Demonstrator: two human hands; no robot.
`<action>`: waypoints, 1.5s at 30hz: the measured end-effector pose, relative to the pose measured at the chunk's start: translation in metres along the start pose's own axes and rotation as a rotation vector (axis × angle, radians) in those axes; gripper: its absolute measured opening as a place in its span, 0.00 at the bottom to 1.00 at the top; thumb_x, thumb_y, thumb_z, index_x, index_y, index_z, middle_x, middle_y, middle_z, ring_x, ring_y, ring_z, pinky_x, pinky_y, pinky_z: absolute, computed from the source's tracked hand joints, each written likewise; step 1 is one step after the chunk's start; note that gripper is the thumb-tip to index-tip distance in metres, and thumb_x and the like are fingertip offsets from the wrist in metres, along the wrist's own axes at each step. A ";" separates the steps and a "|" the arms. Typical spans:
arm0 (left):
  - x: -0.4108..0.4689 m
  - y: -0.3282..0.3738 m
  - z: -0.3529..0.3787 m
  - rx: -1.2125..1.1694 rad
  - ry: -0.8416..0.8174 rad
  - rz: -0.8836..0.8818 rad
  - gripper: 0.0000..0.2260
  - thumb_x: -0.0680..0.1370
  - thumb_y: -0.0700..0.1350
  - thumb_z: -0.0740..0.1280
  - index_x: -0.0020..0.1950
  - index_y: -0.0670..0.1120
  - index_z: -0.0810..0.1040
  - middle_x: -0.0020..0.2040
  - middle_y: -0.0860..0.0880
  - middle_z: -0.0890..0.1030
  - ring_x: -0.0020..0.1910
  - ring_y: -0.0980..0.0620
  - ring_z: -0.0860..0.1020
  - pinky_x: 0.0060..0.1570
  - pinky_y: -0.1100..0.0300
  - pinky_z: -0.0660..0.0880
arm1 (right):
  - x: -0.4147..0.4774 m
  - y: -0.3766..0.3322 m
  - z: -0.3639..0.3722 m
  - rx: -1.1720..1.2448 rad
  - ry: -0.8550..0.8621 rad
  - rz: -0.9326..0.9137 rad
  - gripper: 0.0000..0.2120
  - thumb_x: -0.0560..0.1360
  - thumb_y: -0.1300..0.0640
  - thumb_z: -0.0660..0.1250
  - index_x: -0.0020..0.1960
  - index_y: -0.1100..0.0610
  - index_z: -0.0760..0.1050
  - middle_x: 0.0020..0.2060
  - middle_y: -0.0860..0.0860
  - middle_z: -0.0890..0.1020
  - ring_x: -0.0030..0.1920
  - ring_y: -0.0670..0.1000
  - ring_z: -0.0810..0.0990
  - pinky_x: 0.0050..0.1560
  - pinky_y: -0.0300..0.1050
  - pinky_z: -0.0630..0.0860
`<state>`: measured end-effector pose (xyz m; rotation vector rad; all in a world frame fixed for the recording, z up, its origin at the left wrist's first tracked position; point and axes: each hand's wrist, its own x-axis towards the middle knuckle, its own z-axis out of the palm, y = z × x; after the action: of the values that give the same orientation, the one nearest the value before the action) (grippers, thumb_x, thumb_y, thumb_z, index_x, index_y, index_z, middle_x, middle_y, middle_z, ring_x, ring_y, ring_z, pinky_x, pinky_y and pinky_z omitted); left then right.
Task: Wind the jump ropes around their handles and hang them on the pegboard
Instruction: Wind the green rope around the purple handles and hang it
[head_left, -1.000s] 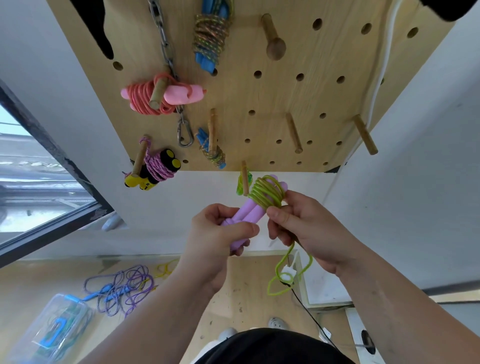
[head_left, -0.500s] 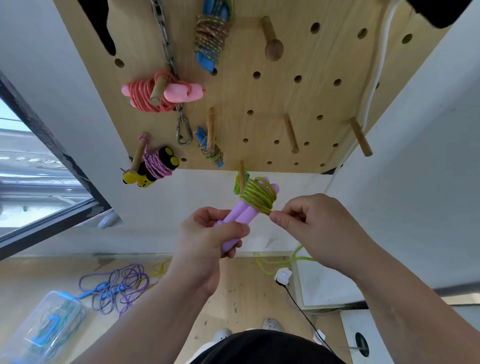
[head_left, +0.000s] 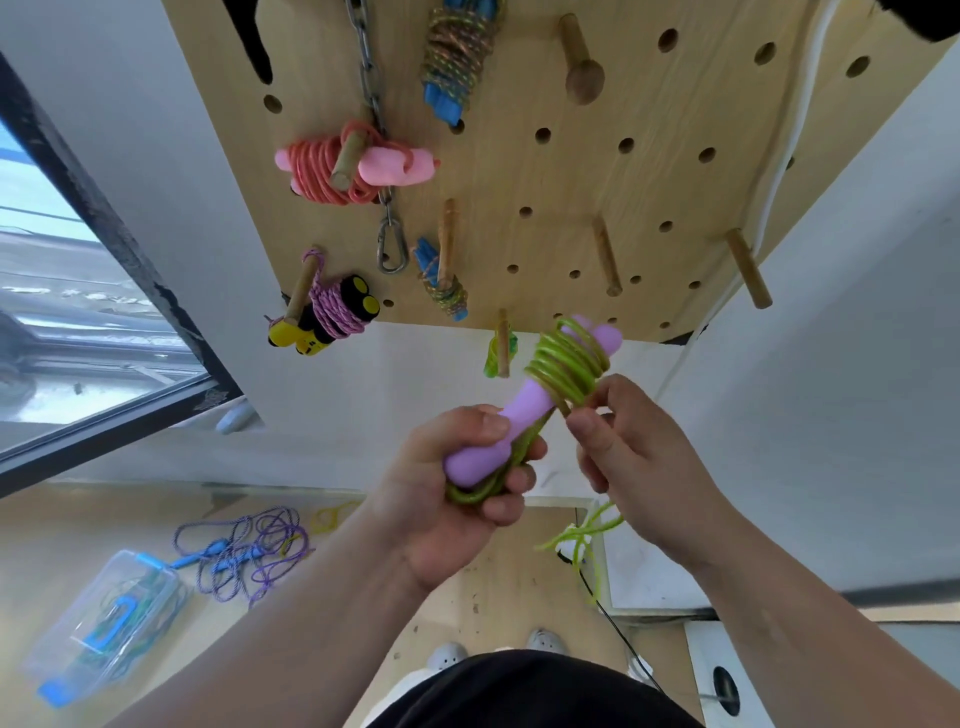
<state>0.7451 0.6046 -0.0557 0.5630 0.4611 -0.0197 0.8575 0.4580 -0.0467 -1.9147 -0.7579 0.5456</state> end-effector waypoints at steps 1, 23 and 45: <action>0.002 -0.003 -0.002 -0.033 -0.033 -0.061 0.26 0.54 0.41 0.76 0.50 0.39 0.76 0.37 0.42 0.78 0.28 0.50 0.72 0.21 0.64 0.66 | 0.001 0.004 0.001 0.035 -0.062 -0.003 0.22 0.72 0.30 0.60 0.52 0.46 0.72 0.27 0.50 0.75 0.30 0.46 0.72 0.33 0.37 0.68; 0.010 -0.050 -0.084 1.535 0.457 0.684 0.27 0.67 0.51 0.80 0.61 0.48 0.75 0.52 0.54 0.79 0.48 0.58 0.75 0.43 0.70 0.66 | 0.019 0.040 0.076 -0.180 -0.067 0.239 0.20 0.81 0.40 0.61 0.36 0.51 0.73 0.28 0.46 0.75 0.30 0.46 0.73 0.34 0.44 0.64; 0.004 0.016 -0.082 1.474 0.511 0.764 0.21 0.59 0.49 0.74 0.52 0.47 0.84 0.40 0.55 0.84 0.36 0.57 0.79 0.36 0.71 0.73 | 0.035 0.016 0.067 -0.051 -0.203 0.131 0.21 0.83 0.49 0.61 0.33 0.55 0.69 0.22 0.44 0.70 0.24 0.42 0.65 0.32 0.42 0.63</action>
<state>0.7170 0.6615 -0.1102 2.2009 0.6563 0.5708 0.8427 0.5188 -0.0917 -1.9862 -0.7847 0.8186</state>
